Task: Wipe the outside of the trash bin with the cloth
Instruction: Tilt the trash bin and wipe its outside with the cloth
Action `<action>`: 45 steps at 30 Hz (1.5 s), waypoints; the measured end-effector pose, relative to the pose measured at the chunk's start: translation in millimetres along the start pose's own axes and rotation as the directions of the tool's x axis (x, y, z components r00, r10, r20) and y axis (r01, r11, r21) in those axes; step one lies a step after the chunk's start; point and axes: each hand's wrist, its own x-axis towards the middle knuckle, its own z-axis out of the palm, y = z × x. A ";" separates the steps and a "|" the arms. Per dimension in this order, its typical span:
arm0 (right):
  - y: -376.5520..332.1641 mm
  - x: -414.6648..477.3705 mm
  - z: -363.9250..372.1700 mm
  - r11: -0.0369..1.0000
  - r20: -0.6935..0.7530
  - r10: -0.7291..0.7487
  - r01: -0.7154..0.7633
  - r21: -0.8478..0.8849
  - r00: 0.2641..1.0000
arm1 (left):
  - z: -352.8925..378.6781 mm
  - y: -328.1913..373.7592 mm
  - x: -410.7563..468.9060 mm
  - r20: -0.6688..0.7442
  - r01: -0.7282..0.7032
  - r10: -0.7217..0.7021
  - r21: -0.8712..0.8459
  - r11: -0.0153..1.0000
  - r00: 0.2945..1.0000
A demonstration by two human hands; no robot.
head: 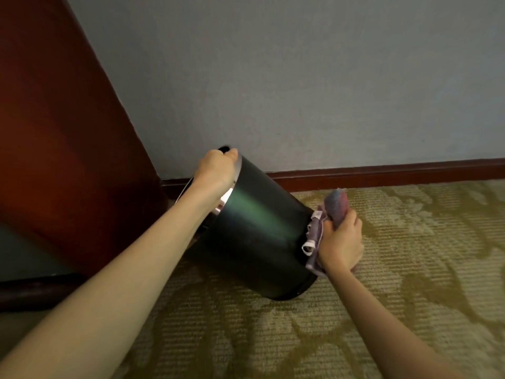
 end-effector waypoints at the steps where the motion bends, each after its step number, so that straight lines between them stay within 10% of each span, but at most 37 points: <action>1: -6.1 -4.4 -0.7 1.000 -0.010 0.011 -0.011 0.025 1.000 | 1.6 1.1 0.3 0.000 0.000 0.000 -0.004 1.000 1.000; 11: -115.5 -59.9 -10.6 0.917 -0.109 -0.258 0.279 0.286 0.960 | 13.3 18.1 3.7 0.012 0.031 -0.030 -0.098 0.995 0.999; 21: -89.4 -59.9 -8.3 0.736 -0.198 -0.617 0.647 0.197 0.762 | 13.8 17.4 1.6 -0.005 0.016 -0.016 -0.016 1.000 1.000; 29: 14.2 -12.3 2.4 0.969 -0.007 -0.234 0.233 0.086 0.972 | 18.8 19.6 -3.9 0.001 0.001 -0.001 0.133 0.991 1.000; 39: 37.5 3.0 -4.0 0.979 0.086 0.152 -0.162 0.120 0.985 | 55.2 31.6 -24.7 0.022 -0.185 0.188 0.307 0.933 0.982; 45: -4.0 -4.3 -15.6 0.975 0.102 0.020 -0.042 0.220 0.995 | 44.8 27.8 -16.6 0.023 -0.190 0.194 0.341 0.921 0.981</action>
